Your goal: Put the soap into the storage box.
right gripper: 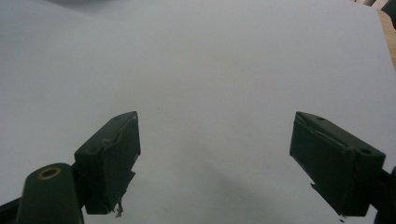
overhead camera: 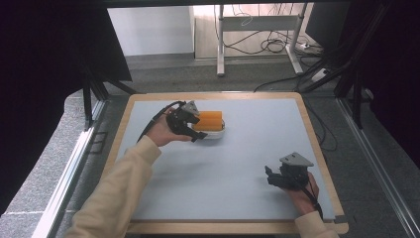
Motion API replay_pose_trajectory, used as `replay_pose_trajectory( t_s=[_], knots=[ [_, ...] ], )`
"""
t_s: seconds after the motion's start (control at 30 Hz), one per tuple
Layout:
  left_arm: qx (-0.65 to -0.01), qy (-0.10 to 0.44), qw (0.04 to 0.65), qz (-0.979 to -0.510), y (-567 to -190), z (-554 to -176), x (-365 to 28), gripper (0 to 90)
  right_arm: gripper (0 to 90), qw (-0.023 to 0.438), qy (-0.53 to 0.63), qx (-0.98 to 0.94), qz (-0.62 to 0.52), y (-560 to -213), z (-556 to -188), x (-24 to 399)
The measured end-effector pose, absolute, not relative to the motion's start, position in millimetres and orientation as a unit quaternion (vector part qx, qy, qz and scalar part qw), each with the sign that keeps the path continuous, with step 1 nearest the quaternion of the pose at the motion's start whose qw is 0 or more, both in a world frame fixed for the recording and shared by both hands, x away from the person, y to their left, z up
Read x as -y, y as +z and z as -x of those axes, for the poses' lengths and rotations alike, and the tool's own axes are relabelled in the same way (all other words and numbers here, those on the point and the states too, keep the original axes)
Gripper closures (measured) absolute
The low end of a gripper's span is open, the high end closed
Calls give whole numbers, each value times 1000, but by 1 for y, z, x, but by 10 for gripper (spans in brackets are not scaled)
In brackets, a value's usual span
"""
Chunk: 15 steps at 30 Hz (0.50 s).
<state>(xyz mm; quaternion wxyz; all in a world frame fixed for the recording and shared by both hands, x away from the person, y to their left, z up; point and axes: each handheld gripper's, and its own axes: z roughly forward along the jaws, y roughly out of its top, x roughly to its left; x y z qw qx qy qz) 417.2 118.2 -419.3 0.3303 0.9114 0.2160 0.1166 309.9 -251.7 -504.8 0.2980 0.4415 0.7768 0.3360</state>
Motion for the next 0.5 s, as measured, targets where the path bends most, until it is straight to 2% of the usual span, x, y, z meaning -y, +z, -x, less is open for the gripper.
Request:
replay_pose_trajectory(
  t_s=[0.33, 0.5],
  knots=[
    [-258, 119, 358, -889, -436, -362, -141, 318, 164, 297, 341, -777, -438, -503, -308, 250],
    [-284, 128, 348, -884, -445, -336, -159, 309, 164, 298, 342, -776, -439, -503, -307, 251]
  ],
)
